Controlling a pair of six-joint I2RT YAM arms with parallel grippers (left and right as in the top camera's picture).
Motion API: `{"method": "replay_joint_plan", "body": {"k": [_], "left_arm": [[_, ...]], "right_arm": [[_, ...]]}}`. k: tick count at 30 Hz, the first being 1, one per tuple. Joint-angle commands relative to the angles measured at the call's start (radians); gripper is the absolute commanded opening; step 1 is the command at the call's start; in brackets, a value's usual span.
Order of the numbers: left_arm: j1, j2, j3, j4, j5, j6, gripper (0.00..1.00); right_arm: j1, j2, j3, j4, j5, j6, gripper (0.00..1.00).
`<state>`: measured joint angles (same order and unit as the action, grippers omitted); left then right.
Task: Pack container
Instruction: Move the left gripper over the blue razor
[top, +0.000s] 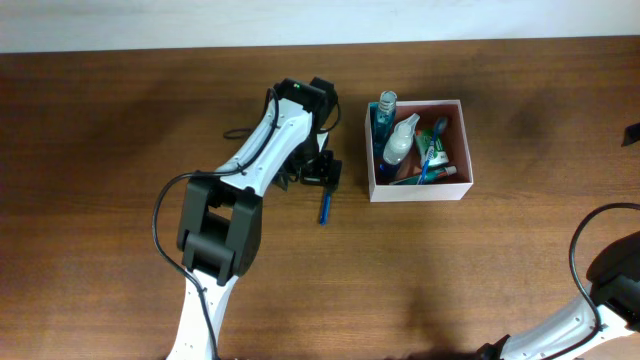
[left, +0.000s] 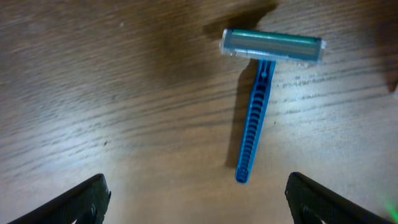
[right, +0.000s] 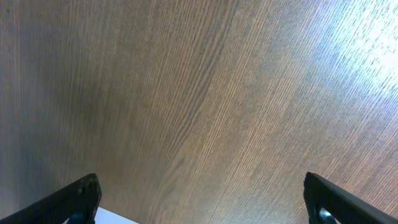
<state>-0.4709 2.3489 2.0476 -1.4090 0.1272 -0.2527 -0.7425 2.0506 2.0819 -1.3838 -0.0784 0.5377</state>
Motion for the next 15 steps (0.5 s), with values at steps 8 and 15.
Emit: {"method": "replay_joint_plan", "body": {"k": [8,15], "left_arm": [[-0.019,0.0,-0.075,0.113,0.078,0.015,0.92],[-0.072,0.0,-0.106,0.151,-0.011,0.014,0.92]], "right_arm": [[0.002,0.0,0.016,0.0,0.012,-0.01,0.99],[0.002,0.0,0.016,0.0,0.012,-0.01,0.99]]}}
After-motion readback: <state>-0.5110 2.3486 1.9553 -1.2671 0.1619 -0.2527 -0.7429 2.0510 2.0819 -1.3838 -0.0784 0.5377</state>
